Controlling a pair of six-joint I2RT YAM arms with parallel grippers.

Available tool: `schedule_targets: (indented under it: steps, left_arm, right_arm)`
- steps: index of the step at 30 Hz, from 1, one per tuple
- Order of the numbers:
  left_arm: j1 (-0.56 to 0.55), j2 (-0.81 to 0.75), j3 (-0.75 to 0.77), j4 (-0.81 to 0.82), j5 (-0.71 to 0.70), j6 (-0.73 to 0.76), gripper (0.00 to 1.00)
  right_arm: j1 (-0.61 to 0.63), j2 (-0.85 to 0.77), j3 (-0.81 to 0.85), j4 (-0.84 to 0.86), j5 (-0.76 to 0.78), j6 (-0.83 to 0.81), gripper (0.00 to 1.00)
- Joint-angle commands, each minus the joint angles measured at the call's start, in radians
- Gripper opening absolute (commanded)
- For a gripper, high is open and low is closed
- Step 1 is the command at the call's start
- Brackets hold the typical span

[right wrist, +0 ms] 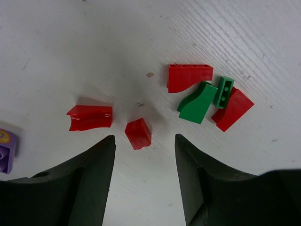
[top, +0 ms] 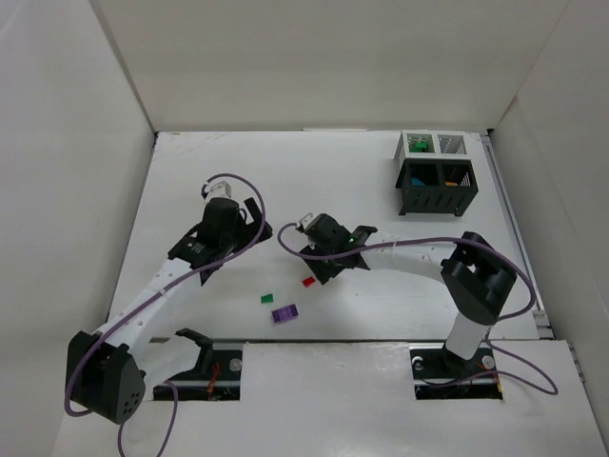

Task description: Sort the legos into containers by color

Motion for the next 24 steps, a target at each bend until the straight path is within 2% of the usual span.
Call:
schedule_targets:
  steps: [1, 13, 16, 17, 18, 21, 24]
  left_arm:
    - [-0.005, -0.038, -0.010, -0.011, -0.013, -0.008, 1.00]
    - [-0.015, -0.027, -0.019, -0.011, -0.033, -0.018, 1.00]
    - [-0.015, -0.027, -0.019, -0.011, -0.033, -0.018, 1.00]
    - [-0.015, -0.027, -0.019, -0.011, -0.033, -0.018, 1.00]
    - [-0.015, -0.027, -0.019, -0.011, -0.042, -0.018, 1.00]
    - [-0.015, -0.027, -0.028, -0.011, -0.042, -0.018, 1.00]
    - [-0.015, -0.027, -0.028, -0.011, -0.042, -0.018, 1.00]
  right_arm:
    - [0.001, 0.022, -0.002, 0.058, 0.017, 0.013, 0.59]
    - [0.010, 0.073, -0.011, 0.058, 0.052, 0.023, 0.50]
    - [0.010, 0.073, -0.011, 0.046, 0.052, 0.032, 0.40]
    - [0.010, 0.062, -0.011, 0.046, 0.052, 0.032, 0.32]
    - [0.010, 0.062, -0.011, 0.025, 0.052, 0.032, 0.29]
    - [0.019, 0.018, -0.011, -0.002, 0.061, 0.046, 0.20]
    - [0.019, -0.025, 0.007, -0.031, 0.084, 0.058, 0.17]
